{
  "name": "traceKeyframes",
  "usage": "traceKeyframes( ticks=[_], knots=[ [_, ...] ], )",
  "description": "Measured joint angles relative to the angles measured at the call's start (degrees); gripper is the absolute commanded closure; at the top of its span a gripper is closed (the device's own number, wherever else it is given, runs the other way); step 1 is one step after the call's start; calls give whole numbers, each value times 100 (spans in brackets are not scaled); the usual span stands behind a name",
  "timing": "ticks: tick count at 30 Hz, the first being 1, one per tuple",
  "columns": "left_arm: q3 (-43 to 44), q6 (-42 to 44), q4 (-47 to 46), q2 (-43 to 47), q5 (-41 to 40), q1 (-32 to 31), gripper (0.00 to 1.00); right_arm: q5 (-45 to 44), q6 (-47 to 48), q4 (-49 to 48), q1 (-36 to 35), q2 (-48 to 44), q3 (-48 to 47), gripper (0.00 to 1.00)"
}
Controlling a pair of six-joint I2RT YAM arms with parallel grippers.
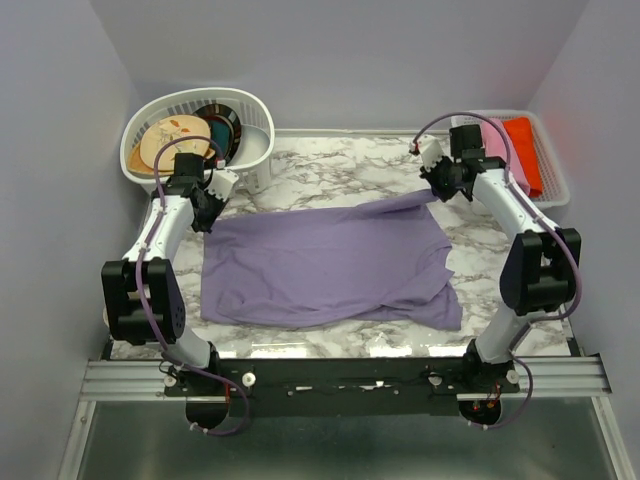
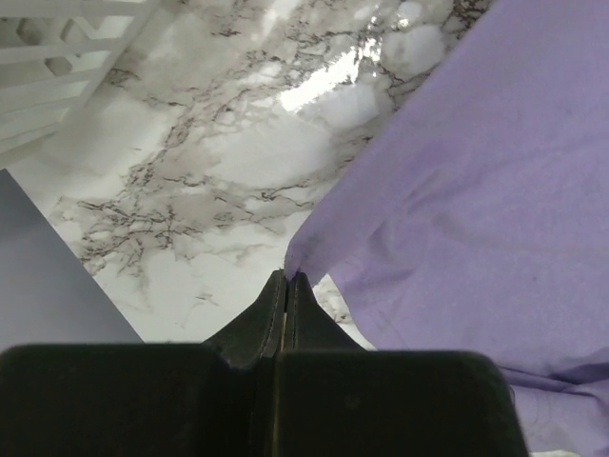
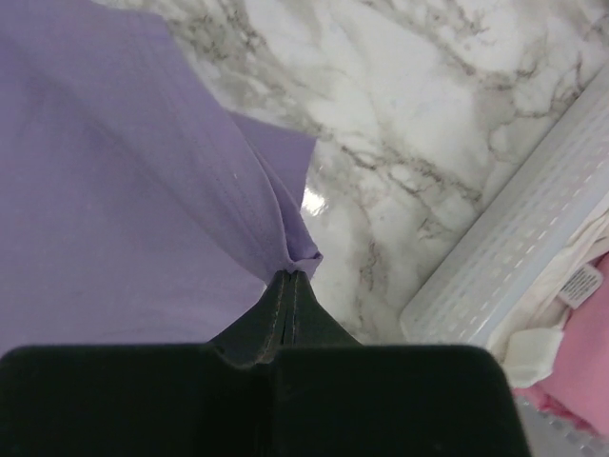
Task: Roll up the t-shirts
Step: Fold the T-shirt at the center of the board.
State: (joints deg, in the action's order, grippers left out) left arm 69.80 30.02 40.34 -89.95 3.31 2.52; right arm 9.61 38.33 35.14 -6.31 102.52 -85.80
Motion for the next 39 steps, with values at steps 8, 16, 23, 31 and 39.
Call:
traceKeyframes(
  ticks=[8, 16, 23, 31, 39],
  knots=[
    [-601, 326, 13, 361, 173, 11, 100, 129, -103, 151, 2, -979, 1215, 100],
    [-988, 841, 11, 533, 188, 181, 100, 127, -11, 203, 2, -1394, 2092, 100],
    [-1038, 1093, 26, 535, 195, 341, 100, 131, 160, 345, 2, -1672, 2671, 100],
    [-1088, 1285, 334, 542, 369, 341, 100, 140, 170, 557, 2, -2162, 2957, 100],
    [-822, 1276, 651, 621, 667, 341, 100, 166, 79, 852, 2, -2605, 3016, 100]
  ],
)
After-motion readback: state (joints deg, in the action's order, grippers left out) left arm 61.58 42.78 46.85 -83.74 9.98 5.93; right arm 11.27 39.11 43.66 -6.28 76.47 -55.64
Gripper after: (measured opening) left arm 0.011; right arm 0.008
